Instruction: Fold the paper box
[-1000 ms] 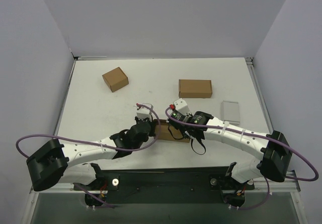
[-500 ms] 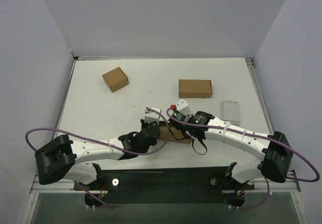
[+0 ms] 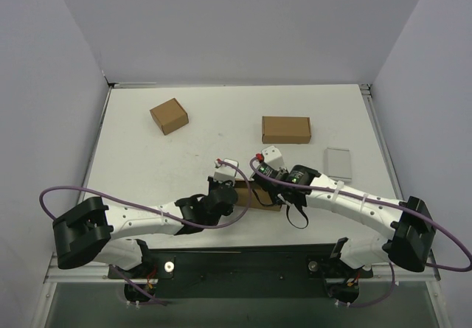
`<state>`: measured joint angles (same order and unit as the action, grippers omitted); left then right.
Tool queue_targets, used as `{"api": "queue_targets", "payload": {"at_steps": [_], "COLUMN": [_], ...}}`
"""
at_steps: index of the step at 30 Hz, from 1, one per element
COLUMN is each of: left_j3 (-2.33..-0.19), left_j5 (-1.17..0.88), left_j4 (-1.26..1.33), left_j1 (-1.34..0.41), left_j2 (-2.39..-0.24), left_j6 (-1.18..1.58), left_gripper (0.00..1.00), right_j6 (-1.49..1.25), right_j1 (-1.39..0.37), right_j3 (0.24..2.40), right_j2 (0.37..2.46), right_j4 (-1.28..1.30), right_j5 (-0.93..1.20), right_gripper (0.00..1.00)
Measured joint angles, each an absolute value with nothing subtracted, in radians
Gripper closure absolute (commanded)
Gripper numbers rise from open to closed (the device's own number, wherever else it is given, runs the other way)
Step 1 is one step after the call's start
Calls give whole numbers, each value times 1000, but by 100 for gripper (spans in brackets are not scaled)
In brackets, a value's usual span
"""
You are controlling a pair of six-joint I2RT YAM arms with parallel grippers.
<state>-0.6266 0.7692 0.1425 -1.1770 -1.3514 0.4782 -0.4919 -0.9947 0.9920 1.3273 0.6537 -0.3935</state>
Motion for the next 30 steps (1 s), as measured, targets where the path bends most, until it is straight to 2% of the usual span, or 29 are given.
{"api": "queue_targets", "payload": {"at_steps": [19, 20, 22, 23, 25, 26, 29, 30], "left_j3": [-637, -638, -644, -647, -655, -657, -659, -659], "left_j5": [745, 746, 746, 748, 748, 744, 743, 743], "left_j4": [88, 86, 76, 70, 60, 57, 54, 54], "left_j1": [-1192, -1192, -1193, -1195, -1199, -1201, -1210, -1211], "left_j2": [-1331, -1331, -1332, -1333, -1337, -1339, -1340, -1340], "left_j6": [484, 483, 481, 479, 476, 475, 474, 474], "left_gripper": [100, 100, 100, 100, 100, 100, 100, 100], "right_j6": [-546, -547, -550, -548, -556, -559, -567, -568], "right_j1": [-995, -995, -995, -995, -988, -988, -981, -974], "right_j3": [928, 928, 928, 929, 929, 931, 946, 954], "right_j2": [1321, 1320, 1317, 1312, 1286, 1267, 1206, 1185], "right_j4": [652, 652, 653, 657, 670, 671, 677, 678], "right_j5": [-423, -423, -418, -415, -388, -369, -311, -292], "right_gripper": [98, 85, 71, 60, 48, 38, 27, 27]}}
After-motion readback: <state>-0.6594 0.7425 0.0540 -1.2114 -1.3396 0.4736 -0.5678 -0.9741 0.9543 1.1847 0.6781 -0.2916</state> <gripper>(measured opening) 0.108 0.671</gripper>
